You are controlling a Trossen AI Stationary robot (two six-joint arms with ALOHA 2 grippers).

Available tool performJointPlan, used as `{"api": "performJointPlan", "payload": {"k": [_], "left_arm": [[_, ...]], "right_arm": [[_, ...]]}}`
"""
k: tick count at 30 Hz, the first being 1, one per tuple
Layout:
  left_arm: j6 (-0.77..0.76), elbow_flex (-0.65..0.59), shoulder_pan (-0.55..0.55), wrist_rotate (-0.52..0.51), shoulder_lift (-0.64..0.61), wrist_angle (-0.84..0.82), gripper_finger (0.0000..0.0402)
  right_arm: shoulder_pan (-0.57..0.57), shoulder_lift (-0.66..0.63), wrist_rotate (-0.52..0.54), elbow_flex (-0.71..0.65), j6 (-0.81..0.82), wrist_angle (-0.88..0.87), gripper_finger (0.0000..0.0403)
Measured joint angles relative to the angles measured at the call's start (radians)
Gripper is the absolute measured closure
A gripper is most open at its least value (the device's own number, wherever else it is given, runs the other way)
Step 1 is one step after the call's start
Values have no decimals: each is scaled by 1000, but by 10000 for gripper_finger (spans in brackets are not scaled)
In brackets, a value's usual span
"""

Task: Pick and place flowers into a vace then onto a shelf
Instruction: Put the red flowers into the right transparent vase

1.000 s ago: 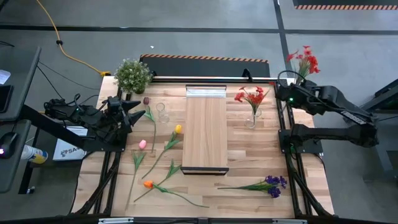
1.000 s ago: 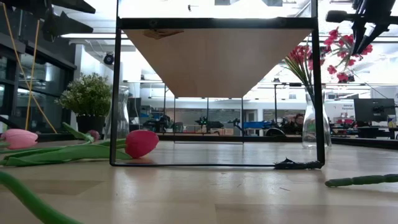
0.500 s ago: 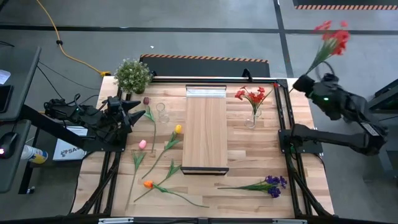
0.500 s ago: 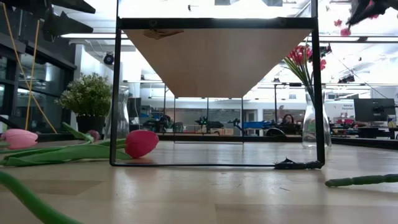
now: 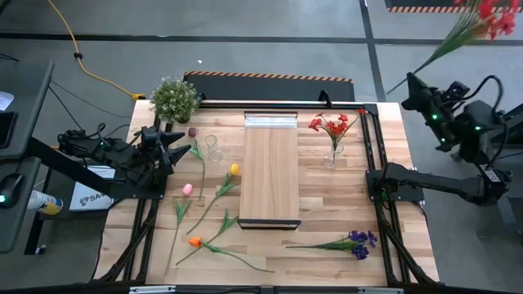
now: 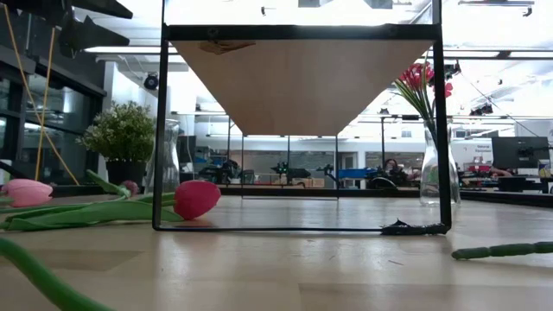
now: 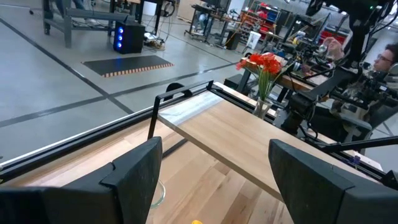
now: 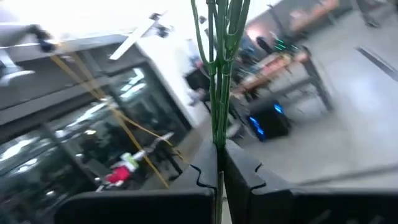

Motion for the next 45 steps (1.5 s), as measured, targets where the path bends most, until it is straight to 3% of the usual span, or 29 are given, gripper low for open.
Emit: {"api": "performJointPlan", "payload": {"k": [8, 16, 30, 45], "left_arm": [[0, 0, 0, 4, 0, 0, 76], [0, 0, 0, 4, 0, 0, 76], [0, 0, 0, 3, 0, 0, 76], [-49, 0, 0, -2, 0, 0, 76]], "right_arm": [[0, 3, -146, 0, -44, -33, 403], [1, 4, -277, 0, -20, -207, 403], [1, -28, -298, 0, 13, -455, 403], [1, -177, -358, -151, 62, -451, 403]]}}
